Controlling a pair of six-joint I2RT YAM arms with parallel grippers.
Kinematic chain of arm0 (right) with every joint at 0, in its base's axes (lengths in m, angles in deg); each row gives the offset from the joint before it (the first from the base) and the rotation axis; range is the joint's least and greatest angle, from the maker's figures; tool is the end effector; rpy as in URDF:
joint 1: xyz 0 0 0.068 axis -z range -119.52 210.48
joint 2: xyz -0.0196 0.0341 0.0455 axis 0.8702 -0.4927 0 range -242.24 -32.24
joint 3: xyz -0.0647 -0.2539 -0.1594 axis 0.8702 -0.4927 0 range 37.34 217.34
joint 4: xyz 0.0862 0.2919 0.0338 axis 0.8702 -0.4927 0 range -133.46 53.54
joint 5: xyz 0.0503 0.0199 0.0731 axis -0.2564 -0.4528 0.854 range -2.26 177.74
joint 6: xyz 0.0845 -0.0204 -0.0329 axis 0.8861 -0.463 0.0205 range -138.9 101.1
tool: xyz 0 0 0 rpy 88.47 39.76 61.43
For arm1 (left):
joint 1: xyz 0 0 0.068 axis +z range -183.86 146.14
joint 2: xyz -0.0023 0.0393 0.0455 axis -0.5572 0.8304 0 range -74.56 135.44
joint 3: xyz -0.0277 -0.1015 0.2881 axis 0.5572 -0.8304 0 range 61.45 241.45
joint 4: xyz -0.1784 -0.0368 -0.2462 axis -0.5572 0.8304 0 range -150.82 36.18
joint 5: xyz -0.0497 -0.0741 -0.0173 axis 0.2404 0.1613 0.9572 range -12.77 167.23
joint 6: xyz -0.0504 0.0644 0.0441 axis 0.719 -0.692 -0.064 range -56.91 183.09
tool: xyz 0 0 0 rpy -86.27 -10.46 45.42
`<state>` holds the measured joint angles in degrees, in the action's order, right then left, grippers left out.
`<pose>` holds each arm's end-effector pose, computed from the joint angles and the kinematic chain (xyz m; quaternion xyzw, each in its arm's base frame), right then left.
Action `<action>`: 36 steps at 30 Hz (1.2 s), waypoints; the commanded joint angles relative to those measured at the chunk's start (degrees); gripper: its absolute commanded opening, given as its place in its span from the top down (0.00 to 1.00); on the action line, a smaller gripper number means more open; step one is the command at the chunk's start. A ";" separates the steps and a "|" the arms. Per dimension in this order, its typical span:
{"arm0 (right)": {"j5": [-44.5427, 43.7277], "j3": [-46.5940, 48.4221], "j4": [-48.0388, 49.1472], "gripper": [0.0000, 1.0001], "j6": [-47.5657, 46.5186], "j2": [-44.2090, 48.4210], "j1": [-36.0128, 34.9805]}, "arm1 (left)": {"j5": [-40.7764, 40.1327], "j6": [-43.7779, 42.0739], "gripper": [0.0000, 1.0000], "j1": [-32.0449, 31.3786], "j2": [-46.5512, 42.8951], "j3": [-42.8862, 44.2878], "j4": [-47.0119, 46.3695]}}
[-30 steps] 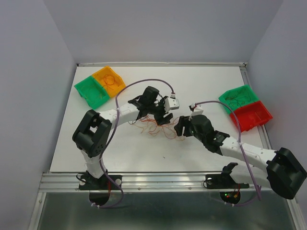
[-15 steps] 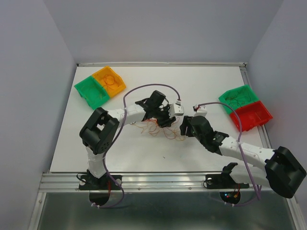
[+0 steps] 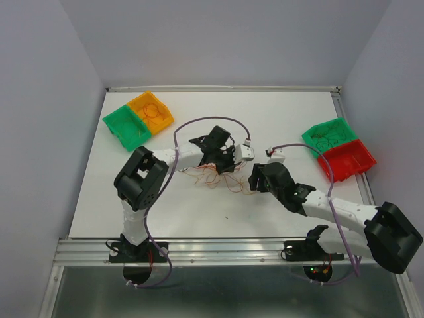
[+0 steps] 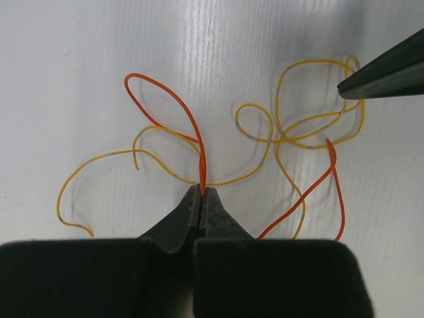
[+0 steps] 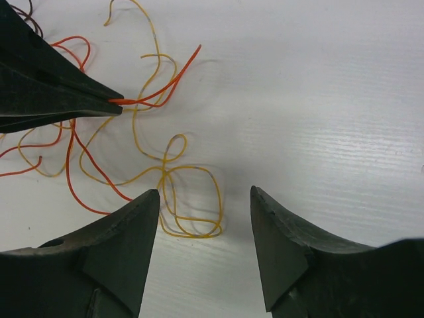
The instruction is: Untangle the cables
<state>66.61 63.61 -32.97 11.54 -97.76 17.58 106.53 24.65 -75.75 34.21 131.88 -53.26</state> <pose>0.2286 0.1711 0.1582 -0.0119 0.8789 0.1367 0.4569 0.3337 -0.3542 0.1567 0.6509 0.6241 -0.2452 0.3560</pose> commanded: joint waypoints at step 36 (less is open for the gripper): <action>-15.08 2.74 -0.15 0.99 -0.20 5.64 -1.93 | -8.21 11.54 1.00 9.72 -12.97 0.40 -7.29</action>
<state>60.74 67.80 -33.69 9.40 -99.11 16.12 99.60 34.09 -65.72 21.27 130.13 -58.69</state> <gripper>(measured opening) 0.012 0.033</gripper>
